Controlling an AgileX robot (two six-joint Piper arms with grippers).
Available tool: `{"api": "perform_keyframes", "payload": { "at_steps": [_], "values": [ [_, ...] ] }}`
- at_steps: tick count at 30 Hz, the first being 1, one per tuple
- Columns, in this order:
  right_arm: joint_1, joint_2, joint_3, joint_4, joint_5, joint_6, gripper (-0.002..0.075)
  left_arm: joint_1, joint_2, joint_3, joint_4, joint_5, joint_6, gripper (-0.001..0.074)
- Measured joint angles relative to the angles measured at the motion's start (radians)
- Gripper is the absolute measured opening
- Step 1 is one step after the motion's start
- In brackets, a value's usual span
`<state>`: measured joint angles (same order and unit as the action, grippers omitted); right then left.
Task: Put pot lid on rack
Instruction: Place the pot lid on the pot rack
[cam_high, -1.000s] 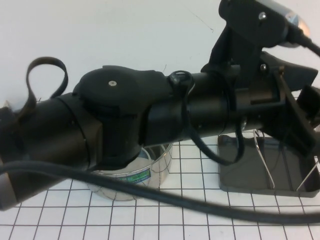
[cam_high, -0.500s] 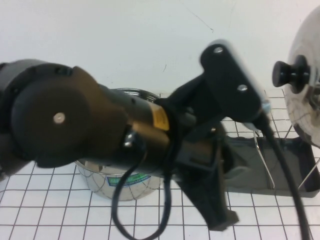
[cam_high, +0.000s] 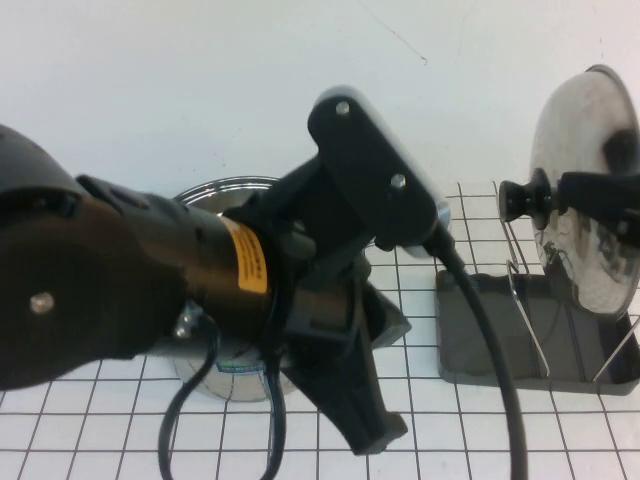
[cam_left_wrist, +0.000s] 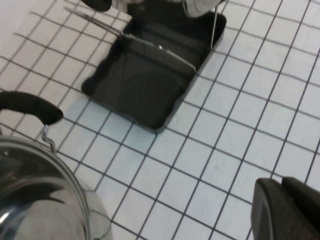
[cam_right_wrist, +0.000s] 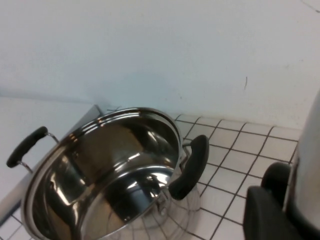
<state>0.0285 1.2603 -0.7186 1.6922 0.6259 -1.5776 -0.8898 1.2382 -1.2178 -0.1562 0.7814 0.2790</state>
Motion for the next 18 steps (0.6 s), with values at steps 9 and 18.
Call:
{"api": "perform_keyframes", "payload": {
  "at_steps": [9,18],
  "values": [
    [0.086,0.066,-0.002,0.002,-0.097,-0.035,0.009,0.0,0.0,0.033,0.0,-0.024,-0.033,-0.0001],
    [0.086,0.129,-0.002,0.002,-0.156,-0.037,0.0095,0.0,0.0,0.034,0.0,-0.028,-0.045,-0.0001]
  ]
}}
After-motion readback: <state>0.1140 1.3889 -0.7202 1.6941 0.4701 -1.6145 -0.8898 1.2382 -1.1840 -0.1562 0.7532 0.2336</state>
